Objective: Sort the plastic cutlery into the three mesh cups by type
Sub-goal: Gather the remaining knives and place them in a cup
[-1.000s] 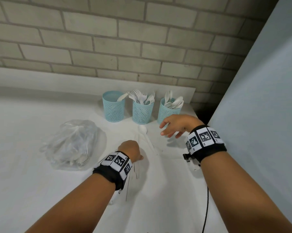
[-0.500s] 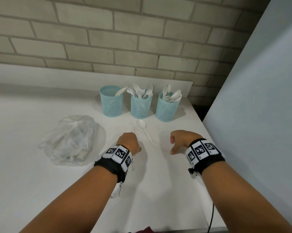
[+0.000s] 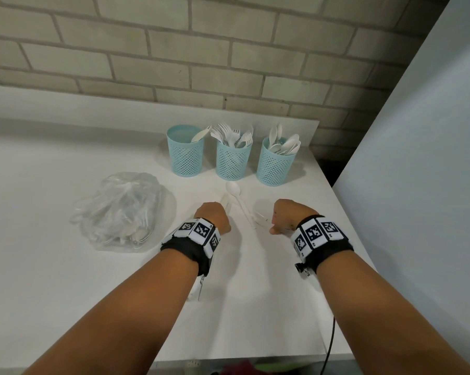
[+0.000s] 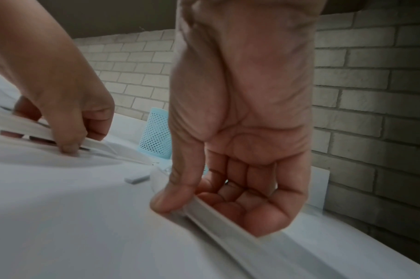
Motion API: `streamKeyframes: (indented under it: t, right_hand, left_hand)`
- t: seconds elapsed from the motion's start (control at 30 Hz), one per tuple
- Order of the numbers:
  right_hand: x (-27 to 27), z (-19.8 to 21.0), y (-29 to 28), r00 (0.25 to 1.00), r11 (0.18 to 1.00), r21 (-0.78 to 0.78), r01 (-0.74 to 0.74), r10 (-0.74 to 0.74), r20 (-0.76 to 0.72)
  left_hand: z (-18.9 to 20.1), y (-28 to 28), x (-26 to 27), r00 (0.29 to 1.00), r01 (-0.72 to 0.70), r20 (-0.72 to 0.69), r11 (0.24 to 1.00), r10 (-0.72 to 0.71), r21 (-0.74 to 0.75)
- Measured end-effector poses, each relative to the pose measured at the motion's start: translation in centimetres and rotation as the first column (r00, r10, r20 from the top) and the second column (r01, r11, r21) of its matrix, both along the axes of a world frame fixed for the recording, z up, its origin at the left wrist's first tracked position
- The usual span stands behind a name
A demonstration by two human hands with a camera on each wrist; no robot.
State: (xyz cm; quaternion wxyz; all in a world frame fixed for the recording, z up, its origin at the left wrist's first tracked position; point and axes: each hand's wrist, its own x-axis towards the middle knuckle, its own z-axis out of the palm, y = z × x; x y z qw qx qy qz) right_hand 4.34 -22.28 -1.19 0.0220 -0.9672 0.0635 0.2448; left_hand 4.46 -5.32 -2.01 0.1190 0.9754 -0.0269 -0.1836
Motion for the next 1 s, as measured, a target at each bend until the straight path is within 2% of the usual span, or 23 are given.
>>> streamKeyframes:
  t: [0.2, 0.27, 0.3, 0.37, 0.47, 0.6, 0.73, 1.0]
  right_hand:
    - [0.3, 0.8, -0.4, 0.995, 0.993, 0.093, 0.075, -0.069, -0.07]
    - [0.7, 1.1, -0.1, 0.988, 0.951, 0.269, 0.151, -0.137, -0.07]
    - [1.0, 1.2, 0.2, 0.979, 0.899, 0.388, 0.205, -0.198, -0.057]
    - [1.8, 1.2, 1.1, 0.968, 0.841, 0.494, 0.22, -0.251, -0.003]
    - [2.7, 0.5, 2.5, 0.98, 0.869, 0.48, 0.124, -0.182, 0.076]
    - [3.3, -0.9, 3.7, 0.977, 0.837, 0.544, 0.06, -0.161, 0.14]
    - [4.2, -1.3, 4.2, 0.984, 0.91, 0.415, 0.026, -0.096, 0.148]
    - [4.0, -0.7, 5.1, 0.975, 0.948, 0.317, -0.013, -0.058, 0.215]
  left_hand:
    - [-0.1, 0.1, 0.6, 0.998, -0.056, -0.043, 0.998, 0.054, -0.041]
    - [-0.2, 0.2, 0.7, 0.996, -0.077, -0.054, 0.995, 0.074, -0.059]
    - [-0.2, 0.2, 0.8, 0.995, -0.084, -0.055, 0.994, 0.08, -0.074]
    - [-0.3, 0.0, 0.9, 0.995, -0.085, -0.052, 0.993, 0.081, -0.084]
    - [-0.3, 0.1, 0.8, 0.994, -0.104, -0.047, 0.99, 0.1, -0.091]
    - [-0.3, 0.6, 0.9, 0.989, -0.144, -0.045, 0.982, 0.139, -0.119]
    - [-0.6, 0.6, 1.0, 0.988, -0.155, -0.022, 0.978, 0.153, -0.137]
    - [-0.8, 0.5, 1.1, 0.991, -0.131, 0.018, 0.979, 0.135, -0.157]
